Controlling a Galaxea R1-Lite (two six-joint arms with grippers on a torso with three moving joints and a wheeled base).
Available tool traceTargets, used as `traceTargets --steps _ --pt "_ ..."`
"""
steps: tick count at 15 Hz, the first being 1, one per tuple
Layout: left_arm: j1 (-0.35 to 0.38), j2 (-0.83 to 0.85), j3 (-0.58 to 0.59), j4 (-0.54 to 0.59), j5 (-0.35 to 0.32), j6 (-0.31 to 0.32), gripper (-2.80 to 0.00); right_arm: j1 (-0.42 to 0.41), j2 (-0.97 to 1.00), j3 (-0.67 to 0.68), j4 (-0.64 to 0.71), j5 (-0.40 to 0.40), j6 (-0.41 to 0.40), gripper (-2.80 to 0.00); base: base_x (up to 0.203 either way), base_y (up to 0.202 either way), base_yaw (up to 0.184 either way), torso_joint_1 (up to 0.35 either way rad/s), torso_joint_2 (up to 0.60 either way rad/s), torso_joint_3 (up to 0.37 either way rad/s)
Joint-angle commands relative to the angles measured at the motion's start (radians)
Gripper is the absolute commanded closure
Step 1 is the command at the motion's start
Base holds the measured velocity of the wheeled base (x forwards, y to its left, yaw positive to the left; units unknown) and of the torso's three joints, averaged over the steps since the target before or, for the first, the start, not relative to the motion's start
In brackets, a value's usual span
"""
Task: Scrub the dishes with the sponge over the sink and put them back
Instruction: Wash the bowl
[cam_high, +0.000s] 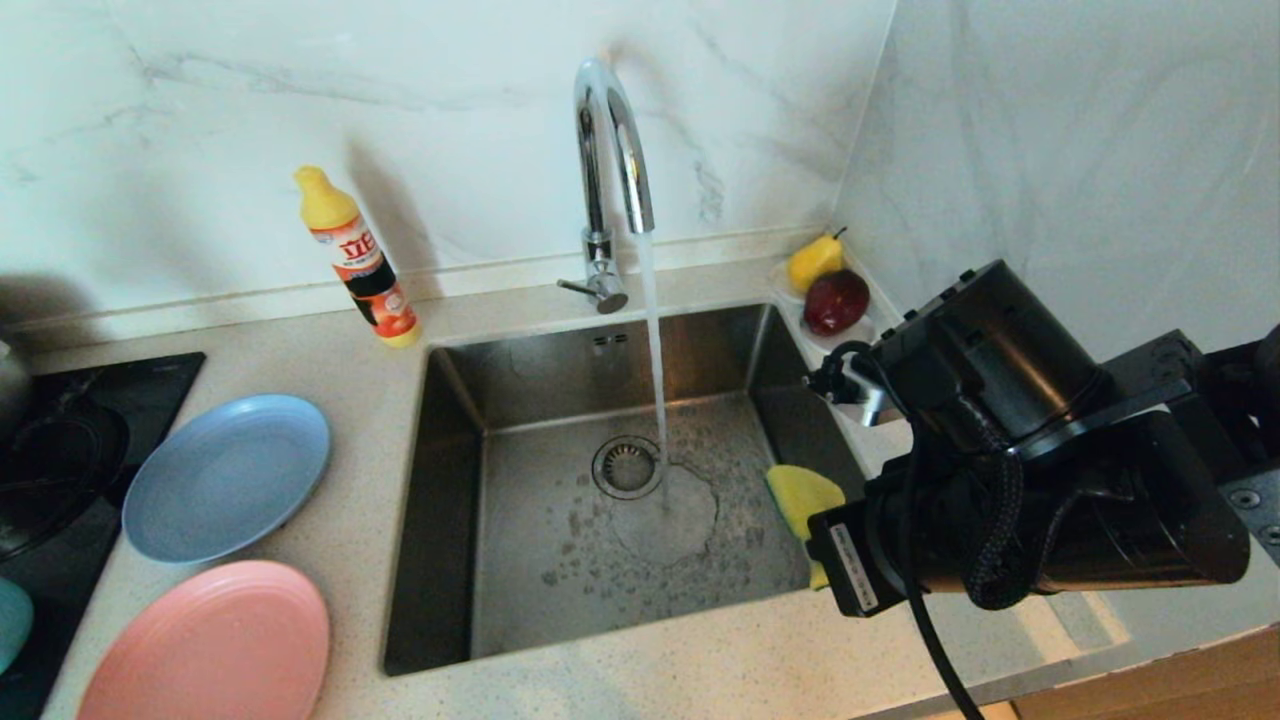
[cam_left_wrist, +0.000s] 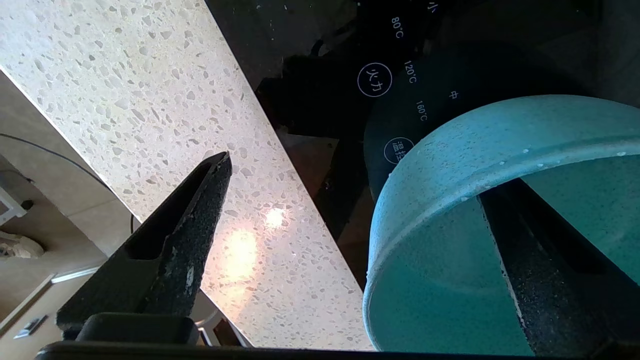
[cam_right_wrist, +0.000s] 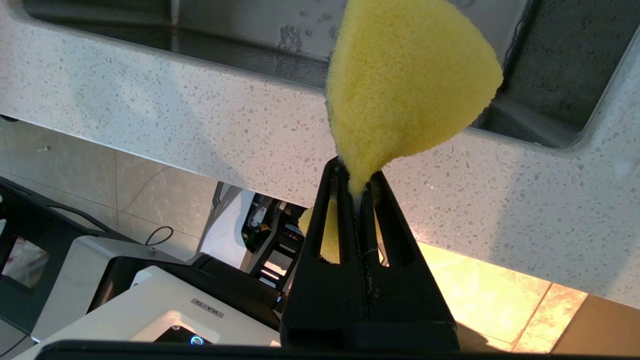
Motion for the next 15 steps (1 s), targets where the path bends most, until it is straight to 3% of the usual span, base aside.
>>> traceTargets --steps 1,2,6,15 --pt "0.000 0.011 -0.005 -0.009 0.001 -0.004 -2.80 0.001 0.002 -0.001 0.001 0.001 0.002 0.00 0.000 0.000 0.000 0.000 0.00 0.000" --pt "0.000 0.011 -0.005 -0.011 -0.003 -0.004 0.00 0.001 0.000 -0.001 0.002 -0.001 0.002 0.00 0.000 0.000 0.000 0.000 0.00 0.000" --pt "0.001 0.008 -0.005 -0.017 -0.095 -0.004 0.00 0.001 -0.001 0.001 0.002 -0.001 0.002 0.00 0.000 0.000 0.000 0.000 0.00 0.000" --pt "0.001 0.007 -0.040 -0.015 -0.099 -0.007 0.00 0.001 -0.001 0.002 0.002 0.002 0.004 0.00 0.000 0.000 0.000 0.000 0.00 0.000"
